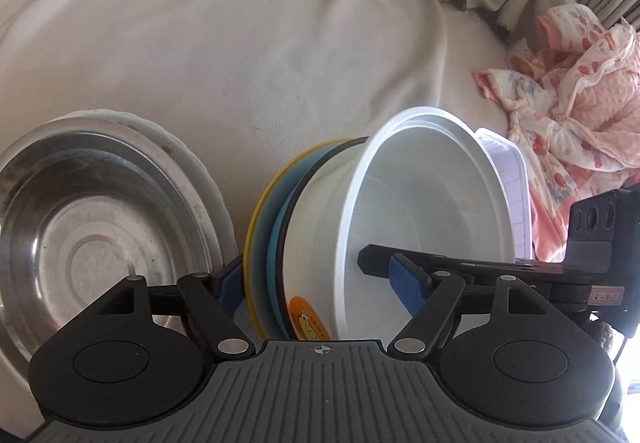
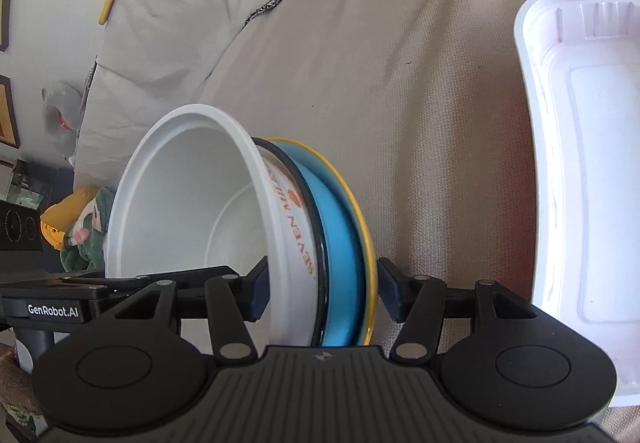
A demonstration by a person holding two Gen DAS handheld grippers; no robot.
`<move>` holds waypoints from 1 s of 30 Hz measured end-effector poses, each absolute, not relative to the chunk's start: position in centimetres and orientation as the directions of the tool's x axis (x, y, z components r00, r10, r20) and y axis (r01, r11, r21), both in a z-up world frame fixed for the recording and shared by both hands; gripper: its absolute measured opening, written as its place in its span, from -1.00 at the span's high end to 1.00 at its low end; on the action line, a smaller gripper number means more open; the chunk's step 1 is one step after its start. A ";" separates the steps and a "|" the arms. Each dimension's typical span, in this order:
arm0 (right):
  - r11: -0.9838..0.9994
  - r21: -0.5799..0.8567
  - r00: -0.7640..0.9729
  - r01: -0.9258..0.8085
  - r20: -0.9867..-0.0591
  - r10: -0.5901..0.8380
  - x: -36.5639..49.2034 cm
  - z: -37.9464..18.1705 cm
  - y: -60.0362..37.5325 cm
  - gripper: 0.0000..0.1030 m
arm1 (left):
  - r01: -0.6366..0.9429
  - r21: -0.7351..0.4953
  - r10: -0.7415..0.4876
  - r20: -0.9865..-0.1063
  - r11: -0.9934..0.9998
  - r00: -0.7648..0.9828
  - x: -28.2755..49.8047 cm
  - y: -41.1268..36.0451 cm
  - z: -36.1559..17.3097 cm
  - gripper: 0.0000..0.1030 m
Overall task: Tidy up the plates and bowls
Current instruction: 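Grasp the white, blue and yellow bowl stack with both tools and lift it, then lower the bowl stack onto the steel basin on the floral plate with both tools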
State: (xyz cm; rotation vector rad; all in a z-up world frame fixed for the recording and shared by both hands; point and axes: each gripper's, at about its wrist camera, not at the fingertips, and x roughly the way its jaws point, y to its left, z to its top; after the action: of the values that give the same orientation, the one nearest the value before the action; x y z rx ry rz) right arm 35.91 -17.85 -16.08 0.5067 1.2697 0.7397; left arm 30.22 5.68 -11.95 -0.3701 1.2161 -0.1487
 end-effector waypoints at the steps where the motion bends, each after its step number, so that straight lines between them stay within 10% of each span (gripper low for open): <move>1: 0.659 0.722 0.111 -0.210 -0.653 0.750 36.0 -16.2 -18.0 -0.09 | -0.083 -0.356 -0.308 -0.887 0.931 0.345 30.3 5.6 -11.9 -0.56; 30: 0.676 0.706 0.104 -0.211 -0.672 0.733 35.9 -16.3 -17.4 -0.09 | -0.050 -0.294 -0.258 -0.900 0.955 0.352 30.6 4.7 -12.1 -0.55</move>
State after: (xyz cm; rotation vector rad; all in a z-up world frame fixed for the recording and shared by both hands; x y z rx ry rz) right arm 35.85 -17.40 -16.26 0.4991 1.2890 0.7407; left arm 30.64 4.65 -12.07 -0.2914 1.2089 -0.1372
